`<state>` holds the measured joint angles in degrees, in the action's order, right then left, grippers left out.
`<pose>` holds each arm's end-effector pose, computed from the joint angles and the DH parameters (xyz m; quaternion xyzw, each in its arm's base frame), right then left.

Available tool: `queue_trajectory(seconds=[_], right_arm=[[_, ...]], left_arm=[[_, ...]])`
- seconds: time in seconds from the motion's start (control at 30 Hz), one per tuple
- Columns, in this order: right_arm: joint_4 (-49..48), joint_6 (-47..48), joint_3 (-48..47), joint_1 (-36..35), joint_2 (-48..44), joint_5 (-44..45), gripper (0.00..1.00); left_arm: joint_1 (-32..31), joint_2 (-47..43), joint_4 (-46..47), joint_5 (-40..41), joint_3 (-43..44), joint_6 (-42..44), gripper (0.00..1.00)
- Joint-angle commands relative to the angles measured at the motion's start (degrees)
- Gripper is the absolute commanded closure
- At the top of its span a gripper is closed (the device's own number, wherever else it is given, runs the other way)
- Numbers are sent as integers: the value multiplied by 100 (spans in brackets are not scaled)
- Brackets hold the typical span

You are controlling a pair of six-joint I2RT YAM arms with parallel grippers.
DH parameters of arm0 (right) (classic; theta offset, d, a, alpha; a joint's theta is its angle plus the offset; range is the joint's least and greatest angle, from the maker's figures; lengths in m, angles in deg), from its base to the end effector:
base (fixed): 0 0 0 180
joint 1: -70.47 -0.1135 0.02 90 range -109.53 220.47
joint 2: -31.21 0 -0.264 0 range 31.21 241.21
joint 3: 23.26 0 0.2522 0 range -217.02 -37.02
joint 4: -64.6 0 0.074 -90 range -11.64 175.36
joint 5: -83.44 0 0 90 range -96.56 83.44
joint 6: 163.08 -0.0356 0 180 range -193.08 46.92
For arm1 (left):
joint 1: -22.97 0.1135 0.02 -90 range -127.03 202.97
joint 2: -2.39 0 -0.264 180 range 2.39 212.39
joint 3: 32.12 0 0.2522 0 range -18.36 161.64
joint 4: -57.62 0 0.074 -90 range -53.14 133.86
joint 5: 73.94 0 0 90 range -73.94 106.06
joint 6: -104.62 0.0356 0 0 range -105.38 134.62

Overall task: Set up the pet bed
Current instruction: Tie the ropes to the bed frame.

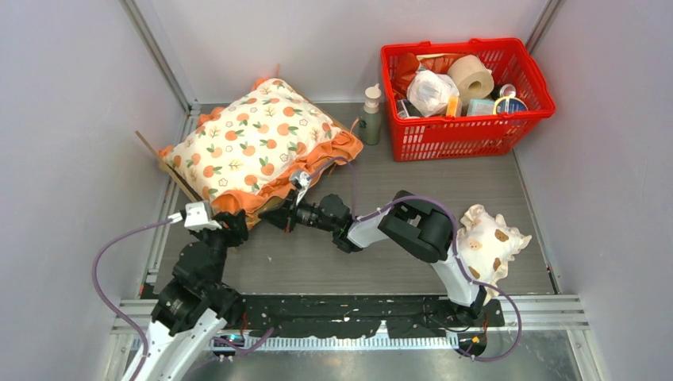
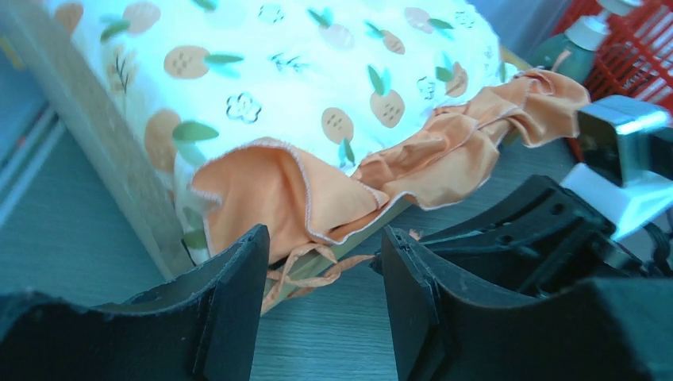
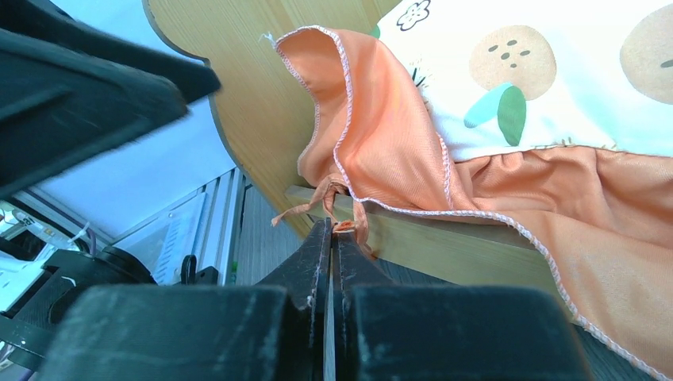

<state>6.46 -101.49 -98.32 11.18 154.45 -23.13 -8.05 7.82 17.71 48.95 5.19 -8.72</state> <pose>0.2157 0.3829 0.1651 -0.2758 0.5840 0.5918 0.4823 0.0736 -0.0217 0.2572 -0.1368 0.7348 -0.0972 0.6572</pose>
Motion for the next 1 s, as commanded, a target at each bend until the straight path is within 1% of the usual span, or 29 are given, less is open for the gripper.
queue_trajectory(seconds=[0.0, 0.03, 0.1, 0.13, 0.2, 0.27, 0.33, 0.4, 0.47, 0.57, 0.6, 0.7, 0.8, 0.9, 0.97], right_arm=[[-226, 124, -37, -10, -450, 58, 95], [-283, 111, -21, 1, -450, 52, 95], [-345, 39, 3, 23, -451, 38, 95], [-354, 16, 6, 32, -439, 26, 95], [-363, -53, 8, 58, -410, 19, 95], [-401, -112, 46, 66, -378, 82, 95], [-446, -165, 82, 85, -342, 106, 95], [-465, -234, 120, 131, -319, 160, 95], [-488, -321, 167, 177, -300, 260, 95], [-548, -418, 200, 234, -250, 275, 95], [-580, -441, 203, 258, -244, 260, 95], [-649, -529, 224, 276, -200, 266, 95], [-668, -612, 232, 292, -134, 309, 95], [-704, -675, 201, 298, -75, 289, 95], [-681, -682, 189, 299, -67, 287, 94]], left_arm=[[-4, 157, -128, -735, 618, 1595, 43], [-8, 404, -192, -731, 783, 1786, 43], [-4, 943, -344, -1068, 1149, 2284, 42], [6, 1266, -475, -1045, 1344, 2304, 41], [106, 1989, -882, -1065, 1808, 2641, 40], [308, 2684, -1324, -1355, 2281, 2668, 45], [547, 3186, -1682, -1535, 2650, 2449, 47], [796, 3466, -1777, -1886, 2808, 2370, 43], [1008, 3648, -1752, -2476, 2843, 2454, 42], [1128, 3866, -1891, -3441, 2918, 3006, 45], [1155, 3913, -1948, -3627, 2924, 3231, 47], [1207, 3997, -1909, -3581, 2955, 3297, 46], [1322, 4213, -1939, -3970, 3051, 3215, 45], [1327, 4660, -2144, -3540, 3228, 3120, 47], [1336, 4792, -2106, -3153, 3331, 2940, 48]])
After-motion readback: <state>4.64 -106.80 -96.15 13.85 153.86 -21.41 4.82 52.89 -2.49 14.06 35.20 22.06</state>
